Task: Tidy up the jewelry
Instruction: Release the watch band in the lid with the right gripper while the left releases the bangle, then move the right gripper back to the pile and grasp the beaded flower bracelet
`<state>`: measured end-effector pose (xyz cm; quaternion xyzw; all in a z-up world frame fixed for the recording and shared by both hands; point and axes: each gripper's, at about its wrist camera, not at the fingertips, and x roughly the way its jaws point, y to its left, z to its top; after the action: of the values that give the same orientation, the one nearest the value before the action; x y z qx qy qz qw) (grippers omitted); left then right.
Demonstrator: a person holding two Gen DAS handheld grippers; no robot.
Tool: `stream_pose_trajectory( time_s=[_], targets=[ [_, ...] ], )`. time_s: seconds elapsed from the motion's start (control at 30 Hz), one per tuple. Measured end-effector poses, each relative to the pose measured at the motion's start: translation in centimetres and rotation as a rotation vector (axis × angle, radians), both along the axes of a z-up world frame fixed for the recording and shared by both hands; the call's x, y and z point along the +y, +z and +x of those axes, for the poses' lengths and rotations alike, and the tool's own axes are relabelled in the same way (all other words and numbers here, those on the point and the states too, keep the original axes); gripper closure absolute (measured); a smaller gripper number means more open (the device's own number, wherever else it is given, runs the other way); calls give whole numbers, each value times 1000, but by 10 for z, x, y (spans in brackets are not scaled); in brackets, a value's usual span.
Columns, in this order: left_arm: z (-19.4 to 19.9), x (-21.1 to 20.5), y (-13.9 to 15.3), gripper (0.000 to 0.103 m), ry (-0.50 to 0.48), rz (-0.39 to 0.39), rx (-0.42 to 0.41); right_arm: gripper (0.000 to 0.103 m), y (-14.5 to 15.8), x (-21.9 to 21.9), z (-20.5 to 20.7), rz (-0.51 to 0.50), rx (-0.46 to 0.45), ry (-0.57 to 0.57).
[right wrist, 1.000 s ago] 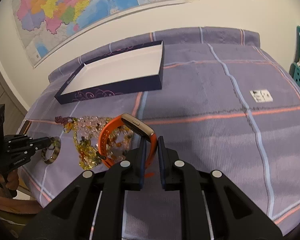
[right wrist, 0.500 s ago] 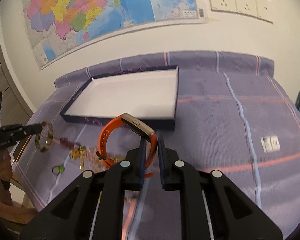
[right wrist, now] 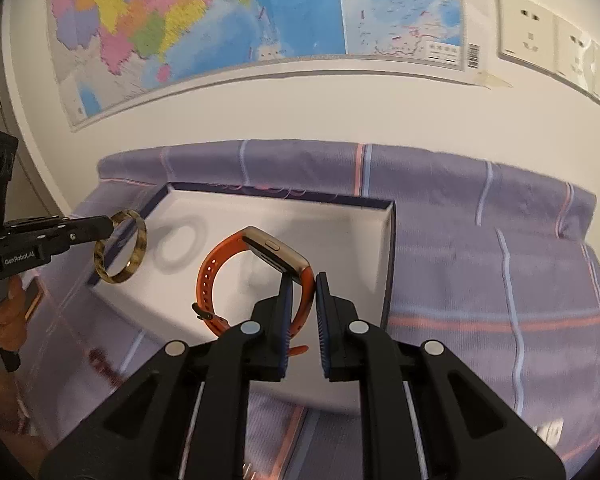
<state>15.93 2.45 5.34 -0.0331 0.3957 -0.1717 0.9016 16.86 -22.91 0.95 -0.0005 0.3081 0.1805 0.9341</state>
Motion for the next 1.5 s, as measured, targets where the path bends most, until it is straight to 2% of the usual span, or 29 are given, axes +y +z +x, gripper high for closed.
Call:
stream_pose_trajectory(
  time_s=[0.17, 0.33, 0.87, 0.93, 1.0, 1.07, 1.17, 1.23, 1.27, 1.33, 1.43, 1.5],
  targets=[
    [37, -2, -14, 98, 19, 6, 41, 91, -5, 13, 48, -40, 33, 1],
    [66, -4, -29, 98, 25, 23, 91, 91, -13, 27, 79, -84, 64, 15],
    [118, -17, -46, 98, 73, 124, 176, 91, -31, 46, 123, -228, 139, 22],
    [122, -19, -48, 98, 78, 131, 185, 87, -32, 48, 123, -241, 140, 8],
    [125, -20, -52, 98, 82, 146, 202, 74, -30, 46, 121, -236, 123, -18],
    [126, -21, -54, 97, 85, 158, 214, 69, -27, 42, 117, -215, 106, -25],
    [125, -20, -52, 89, 93, 156, 210, 63, -16, 30, 103, -140, 82, -37],
    [119, -16, -46, 78, 102, 157, 183, 63, -7, 23, 89, -92, 62, -24],
    [113, -15, -41, 76, 103, 159, 159, 61, -2, 19, 77, -69, 43, -15],
    [99, -13, -28, 61, 90, 158, 105, 52, 6, 12, 55, -20, 12, 10],
    [66, -9, -5, 52, 74, 160, 0, 51, 13, 6, 15, 4, -38, 51],
    [47, -8, 5, 48, 62, 149, -43, 51, 14, 5, -10, 9, -52, 77]
  ],
)
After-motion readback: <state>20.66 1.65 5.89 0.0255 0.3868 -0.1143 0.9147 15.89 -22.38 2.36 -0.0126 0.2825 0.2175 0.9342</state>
